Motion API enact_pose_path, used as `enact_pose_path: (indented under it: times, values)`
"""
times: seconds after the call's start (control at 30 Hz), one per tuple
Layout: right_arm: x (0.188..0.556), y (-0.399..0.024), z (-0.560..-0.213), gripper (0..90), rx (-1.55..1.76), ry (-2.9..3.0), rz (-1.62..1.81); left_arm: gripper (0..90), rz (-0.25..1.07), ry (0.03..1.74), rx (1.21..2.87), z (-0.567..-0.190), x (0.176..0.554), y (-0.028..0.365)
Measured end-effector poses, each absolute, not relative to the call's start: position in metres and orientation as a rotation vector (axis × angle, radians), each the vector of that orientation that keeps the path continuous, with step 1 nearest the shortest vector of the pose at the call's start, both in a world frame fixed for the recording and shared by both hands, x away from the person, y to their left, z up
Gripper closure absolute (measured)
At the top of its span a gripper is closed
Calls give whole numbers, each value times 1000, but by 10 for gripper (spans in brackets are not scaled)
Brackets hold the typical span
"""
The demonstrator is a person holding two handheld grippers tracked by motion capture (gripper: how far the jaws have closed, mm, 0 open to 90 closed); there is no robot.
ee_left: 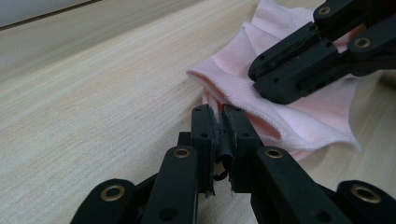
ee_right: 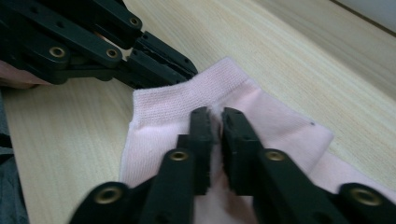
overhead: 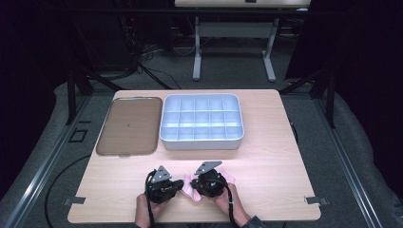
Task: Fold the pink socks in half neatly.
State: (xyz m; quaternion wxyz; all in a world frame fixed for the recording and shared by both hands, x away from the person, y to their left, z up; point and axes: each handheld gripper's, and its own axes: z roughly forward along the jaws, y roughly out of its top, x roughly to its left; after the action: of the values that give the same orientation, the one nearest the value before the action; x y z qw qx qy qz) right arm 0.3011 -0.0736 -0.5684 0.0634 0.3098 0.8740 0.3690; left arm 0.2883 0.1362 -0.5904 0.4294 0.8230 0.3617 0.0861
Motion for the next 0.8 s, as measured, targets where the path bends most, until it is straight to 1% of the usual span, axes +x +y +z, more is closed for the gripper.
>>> enact_pose_path:
  times: [0.07, 0.13, 0.17, 0.27, 0.43, 0.57, 0.8]
  values:
    - [300, -79, -564, 629, 925, 2628, 1156, 834, 214, 903, 2056, -590, 288, 136]
    - [298, -86, -558, 571, 946, 2581, 1165, 831, 217, 904, 2055, -590, 288, 136]
    - [298, -91, -555, 521, 958, 2569, 1165, 831, 220, 903, 2057, -590, 288, 136]
    - [297, -103, -548, 492, 972, 2528, 1146, 830, 222, 902, 2057, -590, 288, 136]
    - [299, -127, -541, 479, 1048, 2483, 1104, 830, 221, 902, 2057, -590, 288, 136]
    - [298, -144, -540, 511, 1104, 2445, 1068, 831, 223, 901, 2057, -590, 288, 136]
    - [302, -180, -548, 563, 1236, 2391, 994, 831, 220, 902, 2056, -590, 288, 136]
